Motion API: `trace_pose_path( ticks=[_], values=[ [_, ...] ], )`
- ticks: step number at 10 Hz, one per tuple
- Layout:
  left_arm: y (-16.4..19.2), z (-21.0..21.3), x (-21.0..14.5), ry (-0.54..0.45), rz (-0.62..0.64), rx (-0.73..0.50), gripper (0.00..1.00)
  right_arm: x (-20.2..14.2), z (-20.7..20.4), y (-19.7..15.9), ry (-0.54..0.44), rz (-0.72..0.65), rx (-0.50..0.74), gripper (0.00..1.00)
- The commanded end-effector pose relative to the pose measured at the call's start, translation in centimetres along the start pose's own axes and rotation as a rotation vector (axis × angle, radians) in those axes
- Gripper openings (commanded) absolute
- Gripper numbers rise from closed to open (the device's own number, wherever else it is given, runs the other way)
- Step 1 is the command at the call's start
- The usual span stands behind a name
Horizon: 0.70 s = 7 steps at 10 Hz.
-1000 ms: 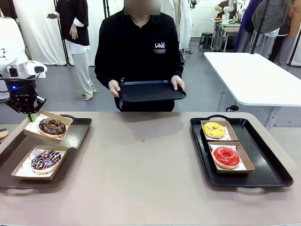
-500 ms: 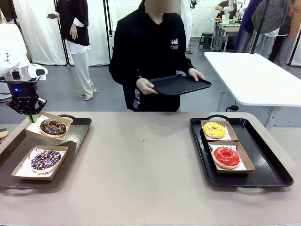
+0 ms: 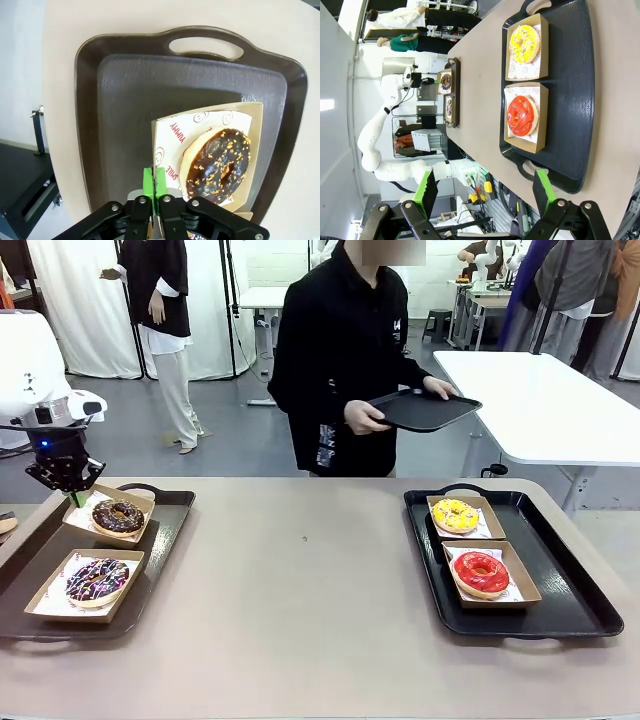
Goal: Individually package the donuts and arrange them on the tray.
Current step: Place the picked Paper togo box on the Handle tray.
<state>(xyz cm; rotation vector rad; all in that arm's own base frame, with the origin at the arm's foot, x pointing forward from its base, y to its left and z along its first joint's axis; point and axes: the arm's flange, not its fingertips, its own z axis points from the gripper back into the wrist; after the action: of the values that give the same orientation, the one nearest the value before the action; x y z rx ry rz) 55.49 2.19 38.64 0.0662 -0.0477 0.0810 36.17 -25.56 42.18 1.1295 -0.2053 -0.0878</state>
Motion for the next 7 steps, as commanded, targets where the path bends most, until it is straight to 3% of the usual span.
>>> trace_pose_path(
  ticks=[1,4,5,6,7],
  values=[
    [-0.5,-0.5,0.7,-0.026,-0.052,0.014,0.01,0.0,0.0,0.0,-0.001,0.0,0.003,1.0],
    [-1.0,-1.2,1.1,-0.035,-0.065,0.032,0.01,0.0,0.0,0.0,-0.001,0.0,0.003,1.0],
    [-1.2,-1.6,1.2,-0.037,-0.069,0.043,0.15,0.0,0.0,0.0,-0.001,0.0,0.003,1.0],
    [-1.3,-1.9,1.1,-0.037,-0.072,0.056,0.61,0.0,0.0,0.0,-0.001,0.0,0.003,1.0],
    [-1.3,-1.8,1.1,-0.037,-0.077,0.06,0.75,0.0,0.0,0.0,-0.001,0.0,0.003,1.0]
  ],
)
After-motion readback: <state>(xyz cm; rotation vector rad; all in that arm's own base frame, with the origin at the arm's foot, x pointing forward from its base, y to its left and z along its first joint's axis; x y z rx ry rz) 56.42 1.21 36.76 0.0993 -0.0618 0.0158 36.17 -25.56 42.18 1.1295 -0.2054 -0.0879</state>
